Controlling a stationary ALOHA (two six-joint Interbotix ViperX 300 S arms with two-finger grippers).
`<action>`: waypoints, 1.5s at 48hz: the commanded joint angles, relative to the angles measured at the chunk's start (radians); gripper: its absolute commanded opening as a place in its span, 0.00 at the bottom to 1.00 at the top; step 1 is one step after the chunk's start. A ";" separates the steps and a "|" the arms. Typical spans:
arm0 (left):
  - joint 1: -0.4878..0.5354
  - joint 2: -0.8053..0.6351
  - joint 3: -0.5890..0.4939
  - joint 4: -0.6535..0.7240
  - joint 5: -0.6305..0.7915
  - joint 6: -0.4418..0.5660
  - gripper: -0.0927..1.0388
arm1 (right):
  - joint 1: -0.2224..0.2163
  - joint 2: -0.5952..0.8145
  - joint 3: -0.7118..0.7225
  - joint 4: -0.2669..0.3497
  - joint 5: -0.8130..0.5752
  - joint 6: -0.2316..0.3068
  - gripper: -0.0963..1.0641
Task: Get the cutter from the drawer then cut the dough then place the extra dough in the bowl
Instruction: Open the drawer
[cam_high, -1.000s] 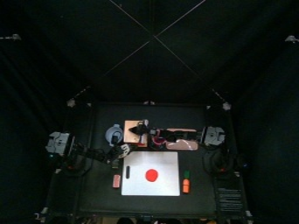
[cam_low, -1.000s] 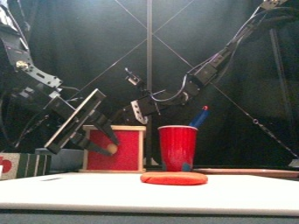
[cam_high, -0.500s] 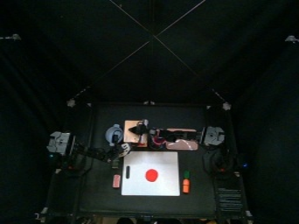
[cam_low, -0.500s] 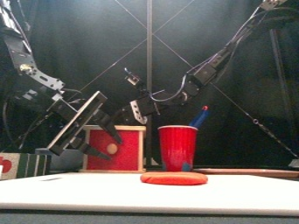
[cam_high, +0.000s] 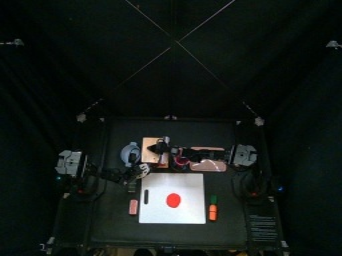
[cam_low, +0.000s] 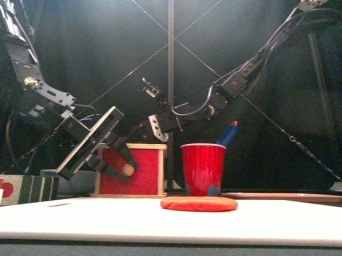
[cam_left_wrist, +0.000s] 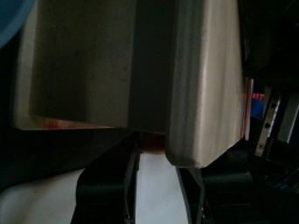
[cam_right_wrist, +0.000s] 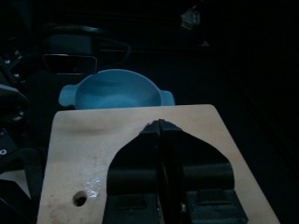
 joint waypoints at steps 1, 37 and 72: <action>-0.008 -0.017 -0.009 0.005 0.028 0.002 0.50 | 0.009 -0.011 0.005 -0.002 0.017 -0.002 0.06; -0.202 -0.075 0.005 -0.028 0.049 -0.008 0.49 | -0.006 -0.003 -0.011 -0.002 0.029 -0.003 0.06; -0.253 -0.055 -0.002 -0.054 0.046 -0.002 0.76 | -0.006 -0.002 -0.018 -0.002 0.035 -0.002 0.06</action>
